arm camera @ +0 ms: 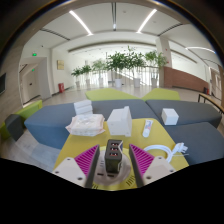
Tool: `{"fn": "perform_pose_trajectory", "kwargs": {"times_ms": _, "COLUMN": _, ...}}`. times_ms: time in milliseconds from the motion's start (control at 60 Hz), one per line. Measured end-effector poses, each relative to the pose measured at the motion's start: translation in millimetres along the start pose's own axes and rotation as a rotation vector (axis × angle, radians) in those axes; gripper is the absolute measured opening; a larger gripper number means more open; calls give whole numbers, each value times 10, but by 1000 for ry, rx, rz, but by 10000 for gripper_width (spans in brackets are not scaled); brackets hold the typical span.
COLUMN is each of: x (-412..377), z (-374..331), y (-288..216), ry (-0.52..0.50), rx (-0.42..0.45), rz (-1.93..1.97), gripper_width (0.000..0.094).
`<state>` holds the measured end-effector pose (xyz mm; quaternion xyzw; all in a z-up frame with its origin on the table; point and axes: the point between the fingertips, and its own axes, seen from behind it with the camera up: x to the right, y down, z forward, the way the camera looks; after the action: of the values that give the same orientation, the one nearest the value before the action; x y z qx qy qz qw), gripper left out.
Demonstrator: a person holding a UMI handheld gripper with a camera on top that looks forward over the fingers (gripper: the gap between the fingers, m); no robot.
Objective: Unplug charger
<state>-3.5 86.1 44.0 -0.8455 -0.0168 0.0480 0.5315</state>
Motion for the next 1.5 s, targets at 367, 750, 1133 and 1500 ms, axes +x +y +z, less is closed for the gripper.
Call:
{"fn": "perform_pose_trajectory", "kwargs": {"times_ms": 367, "x": 38, "z": 139, "y": -123, "ry": 40, "rx": 94, "rz": -18, "gripper_width": 108}}
{"fn": "perform_pose_trajectory", "kwargs": {"times_ms": 750, "x": 355, "z": -902, "y": -1578, "ry": 84, "rx": 319, "rz": -75, "gripper_width": 107}}
{"fn": "perform_pose_trajectory", "kwargs": {"times_ms": 1133, "x": 1132, "z": -380, "y": 421, "ry": 152, "rx": -107, "rz": -49, "gripper_width": 169}}
{"fn": "perform_pose_trajectory", "kwargs": {"times_ms": 1500, "x": 1246, "z": -322, "y": 507, "ry": 173, "rx": -182, "rz": -88, "gripper_width": 795}}
